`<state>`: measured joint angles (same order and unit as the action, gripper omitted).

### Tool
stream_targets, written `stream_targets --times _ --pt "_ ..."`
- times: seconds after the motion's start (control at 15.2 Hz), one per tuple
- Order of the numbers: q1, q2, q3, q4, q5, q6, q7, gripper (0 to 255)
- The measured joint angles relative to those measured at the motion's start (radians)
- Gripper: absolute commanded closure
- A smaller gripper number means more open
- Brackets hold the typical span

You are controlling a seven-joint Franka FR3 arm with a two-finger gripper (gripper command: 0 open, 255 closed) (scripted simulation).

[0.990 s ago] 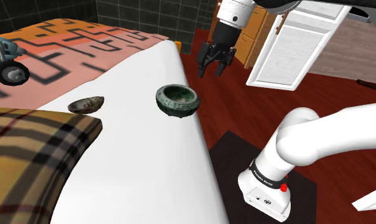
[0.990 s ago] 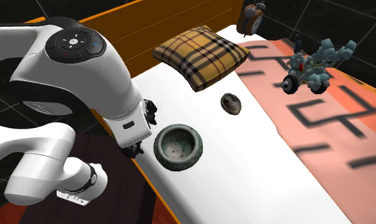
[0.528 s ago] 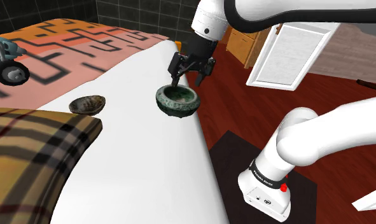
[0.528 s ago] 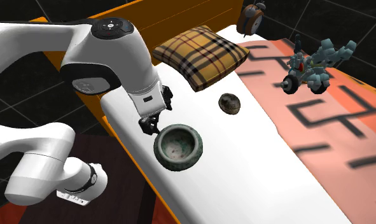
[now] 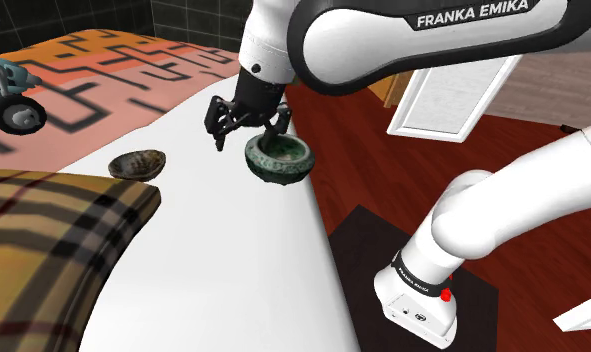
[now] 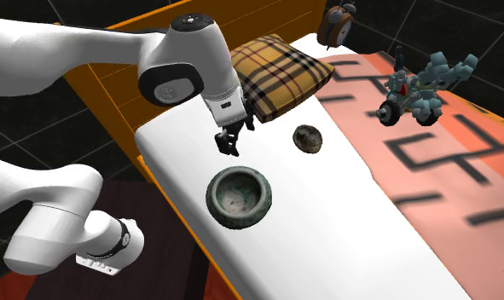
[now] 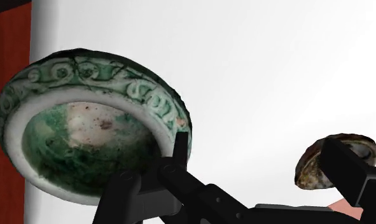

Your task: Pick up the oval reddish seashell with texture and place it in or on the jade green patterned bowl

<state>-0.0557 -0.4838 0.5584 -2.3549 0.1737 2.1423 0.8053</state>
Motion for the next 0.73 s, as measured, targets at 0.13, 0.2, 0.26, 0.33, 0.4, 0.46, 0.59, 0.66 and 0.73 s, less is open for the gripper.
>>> stream_targets --times 0.13,0.2,0.26,0.33,0.4,0.46,0.59,0.66,0.73 --pt "-0.032 0.064 0.068 0.04 -0.045 0.04 0.086 0" --pt "-0.051 0.101 0.107 0.06 -0.074 0.063 0.135 0" --pt "-0.076 0.148 0.148 0.096 -0.113 0.077 0.187 0" --pt "-0.097 0.185 0.185 0.119 -0.152 0.09 0.239 0" --pt "-0.116 0.223 0.224 0.144 -0.196 0.1 0.296 0" --pt "-0.14 0.269 0.261 0.171 -0.249 0.111 0.353 0" --pt "-0.177 0.378 0.339 0.237 -0.383 0.112 0.49 0" --pt "-0.184 0.436 0.368 0.269 -0.46 0.104 0.561 0" --pt "-0.182 0.518 0.392 0.331 -0.552 0.076 0.639 0"
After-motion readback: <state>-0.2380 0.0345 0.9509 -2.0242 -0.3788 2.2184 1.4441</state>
